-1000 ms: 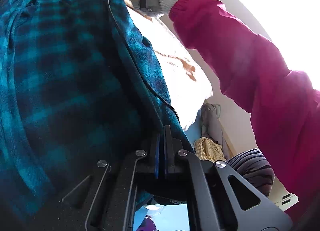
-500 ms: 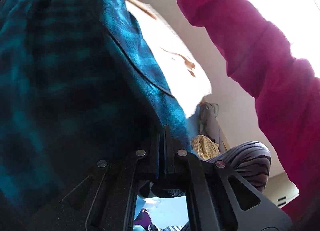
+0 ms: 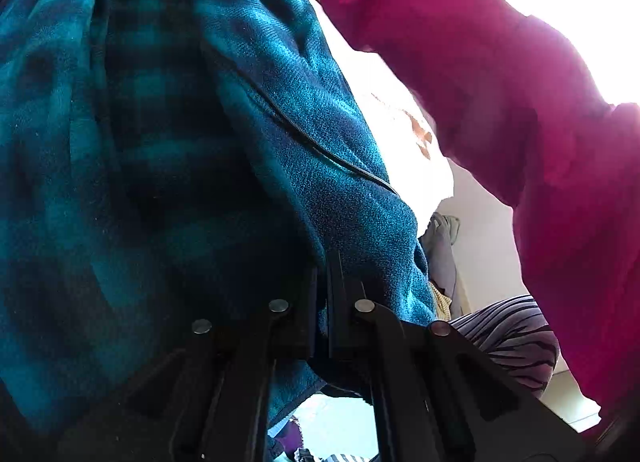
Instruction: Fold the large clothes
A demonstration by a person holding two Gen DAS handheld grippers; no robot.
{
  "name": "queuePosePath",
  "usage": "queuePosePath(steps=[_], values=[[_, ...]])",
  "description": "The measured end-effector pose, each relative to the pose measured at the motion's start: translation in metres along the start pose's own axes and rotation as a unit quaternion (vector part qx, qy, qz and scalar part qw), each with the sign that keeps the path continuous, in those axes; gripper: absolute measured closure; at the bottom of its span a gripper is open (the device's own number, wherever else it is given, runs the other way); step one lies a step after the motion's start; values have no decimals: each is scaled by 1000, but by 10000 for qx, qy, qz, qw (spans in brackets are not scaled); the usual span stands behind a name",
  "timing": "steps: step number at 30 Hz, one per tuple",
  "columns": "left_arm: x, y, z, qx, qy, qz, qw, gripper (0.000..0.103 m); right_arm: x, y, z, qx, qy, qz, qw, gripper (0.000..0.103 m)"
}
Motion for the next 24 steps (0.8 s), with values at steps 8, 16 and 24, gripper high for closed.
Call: queuePosePath(steps=[8, 16, 24], values=[[-15, -5, 6, -26, -1, 88, 10000, 80, -151, -24, 70, 825, 972, 820, 9884, 74], [-43, -16, 17, 94, -64, 207, 9997, 66, -299, -134, 144, 1307, 1068, 1347, 9764, 71], [-55, -35, 8, -238, -298, 229, 9990, 56, -345, -263, 152, 1677, 1472, 1025, 9694, 64]])
Point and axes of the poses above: each gripper's, at about its wrist camera, not at the fingertips, and x roughly the way its jaws point, z to its right, y to its top, the point moved 7 cm from there along x, roughly the way its jaws point, and after that the axes turned 11 degrees about -y, right-handed, at the moved point
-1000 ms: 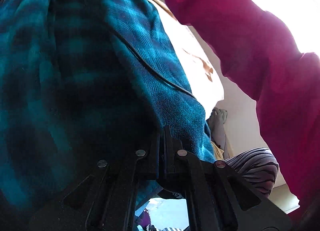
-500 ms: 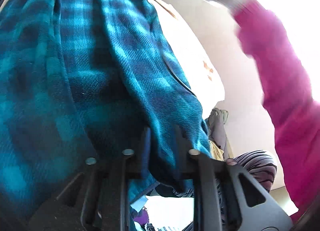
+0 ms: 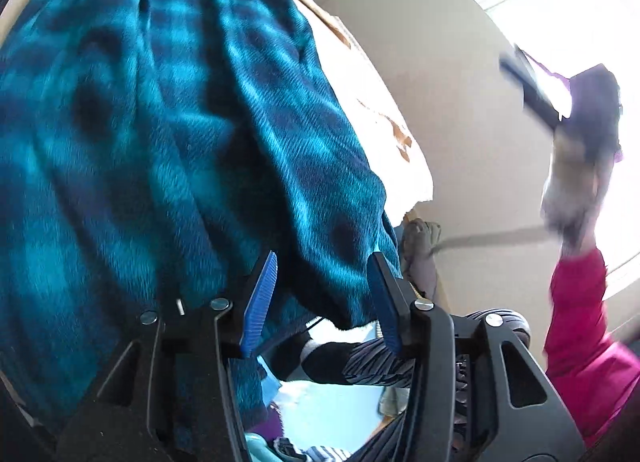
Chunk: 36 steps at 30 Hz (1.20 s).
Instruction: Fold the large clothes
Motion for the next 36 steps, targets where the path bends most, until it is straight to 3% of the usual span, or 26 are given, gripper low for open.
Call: queuePosePath(steps=[5, 9, 11, 13, 14, 15, 16, 18, 21, 24, 28, 31, 33, 36], values=[[6, -6, -2, -285, -226, -57, 9993, 56, 43, -113, 1, 56, 122, -1181, 9929, 58], [18, -5, 4, -204, -240, -124, 9994, 58, 84, -154, -2, 294, 427, -1829, 9818, 58], [26, -3, 5, -187, -258, -158, 9994, 77, 101, -166, -9, 231, 496, -1981, 9787, 58], [31, 0, 5, -226, -313, -179, 9991, 90, 111, -170, -19, 66, 544, -2010, 9781, 59], [34, 2, 5, -264, -377, -203, 9987, 94, 116, -171, -23, -31, 535, -2033, 9777, 65], [36, 3, 6, -305, -433, -232, 9983, 95, 121, -171, -26, -144, 518, -2055, 9772, 89], [35, 4, 9, -427, -596, -248, 9970, 97, 123, -170, -30, -226, 490, -2085, 9765, 98], [30, 9, 19, -831, -1202, -162, 9891, 97, 111, -160, -33, -239, 514, -1924, 9797, 100], [18, 13, 33, -1012, -1656, -11, 9810, 97, 80, -139, -24, 8, 680, -1555, 9855, 100], [26, 6, 25, -808, -1219, -124, 9892, 97, 68, -132, -5, 297, 613, -1398, 9878, 101], [47, -11, -11, -872, -330, -345, 9950, 97, 105, -161, 16, 380, 19, -2069, 9776, 101], [48, -12, -12, -893, -383, -235, 9950, 97, 113, -165, 16, 423, 31, -2123, 9763, 92], [41, -10, -5, -874, -486, -130, 9949, 97, 106, -161, 16, 550, 309, -2016, 9774, 69], [35, -5, 7, -720, -469, -20, 9963, 90, 94, -158, 14, 433, 213, -1823, 9821, 65]])
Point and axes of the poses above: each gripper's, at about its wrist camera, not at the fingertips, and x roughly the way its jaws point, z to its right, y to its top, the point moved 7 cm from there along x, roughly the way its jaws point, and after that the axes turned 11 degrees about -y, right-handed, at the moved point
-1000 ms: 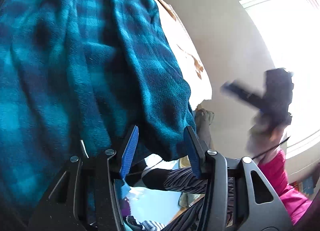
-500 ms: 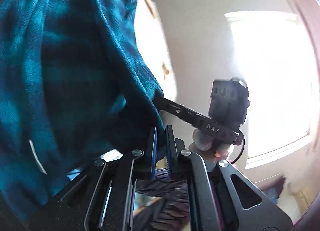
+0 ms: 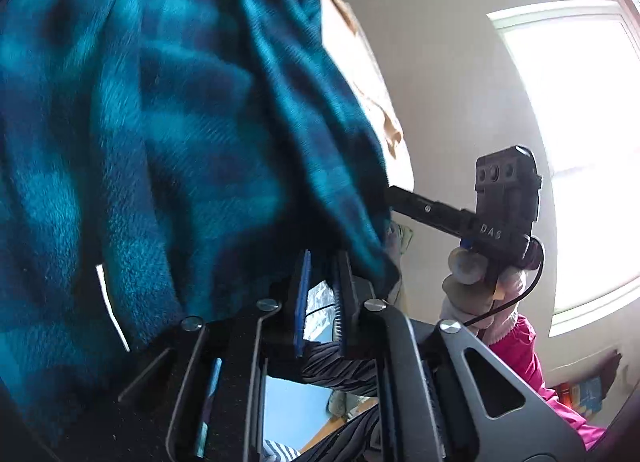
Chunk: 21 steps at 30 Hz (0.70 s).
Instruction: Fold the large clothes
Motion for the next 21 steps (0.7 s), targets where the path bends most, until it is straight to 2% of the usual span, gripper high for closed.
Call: queuePosePath(steps=[1, 2, 6, 9, 10, 12, 16, 19, 21], values=[[-2, 1, 5, 59, 9, 43, 10000, 85, -1, -2, -1, -52, -76, 12, 10000, 65], [-1, 4, 11, 147, -6, 93, 9998, 83, 3, -5, 0, -141, -210, -49, 9997, 67], [13, 11, 34, 602, 96, 29, 9981, 83, 29, -20, 6, -342, -575, -488, 9966, 75], [26, 14, 28, 747, 414, -88, 9963, 83, 33, -27, 5, -504, -676, -594, 9947, 75], [34, 15, 20, 890, 698, -171, 9934, 83, 29, -27, 5, -512, -637, -555, 9951, 75], [44, 13, 6, 1066, 1178, -309, 9868, 83, 20, -24, 6, -427, -493, -442, 9969, 74], [36, 10, 11, 1143, 1306, -216, 9846, 83, -20, -11, 15, -129, -114, 191, 9997, 68], [22, 3, 38, 1443, 1412, 109, 9793, 83, -54, -1, 36, 271, 176, 727, 9968, 65], [24, 0, 60, 1779, 1482, 253, 9725, 71, -74, 5, 49, 543, 257, 1046, 9927, 65]])
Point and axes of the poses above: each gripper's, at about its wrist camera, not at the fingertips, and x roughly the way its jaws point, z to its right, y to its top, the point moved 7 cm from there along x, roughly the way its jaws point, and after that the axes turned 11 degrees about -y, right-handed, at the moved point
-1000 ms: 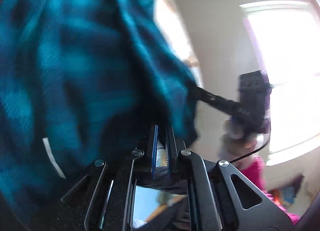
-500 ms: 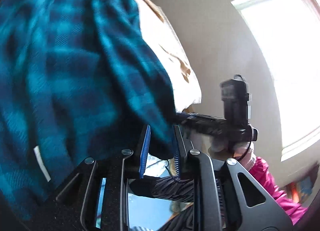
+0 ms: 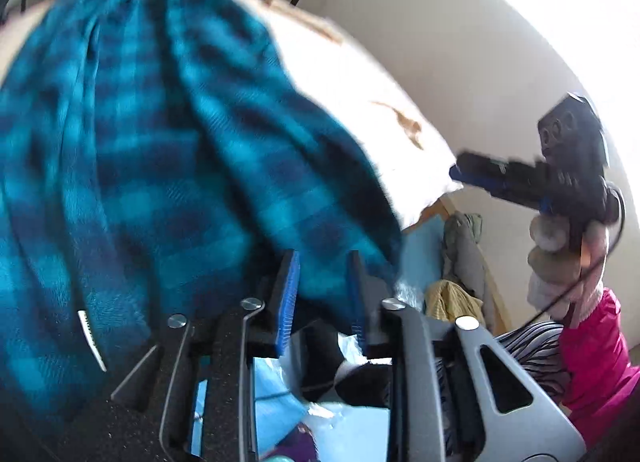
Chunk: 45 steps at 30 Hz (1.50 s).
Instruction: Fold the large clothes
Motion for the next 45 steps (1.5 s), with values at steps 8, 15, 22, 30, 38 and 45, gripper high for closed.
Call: queuePosePath(steps=[8, 15, 22, 30, 38, 45], values=[[78, 6, 80, 1513, 699, -274, 9856, 38, -56, 23, 43, 835, 323, 865, 9922, 64], [139, -15, 54, 2163, 1836, -759, 9559, 37, -67, 17, 58, 1058, 412, 993, 9886, 64], [133, -13, 47, 2651, 1989, -608, 9415, 74, -62, 17, 71, 1233, 538, 870, 9871, 64], [59, 21, 42, 616, 97, -215, 9978, 92, -10, 57, 41, 603, 404, 455, 9963, 60], [21, 31, 50, -126, -454, 415, 9980, 92, 100, 130, -6, 435, 659, -80, 9968, 39], [12, 31, 50, -387, -663, 552, 9955, 92, 199, 174, -18, 632, 558, -391, 9957, 38]])
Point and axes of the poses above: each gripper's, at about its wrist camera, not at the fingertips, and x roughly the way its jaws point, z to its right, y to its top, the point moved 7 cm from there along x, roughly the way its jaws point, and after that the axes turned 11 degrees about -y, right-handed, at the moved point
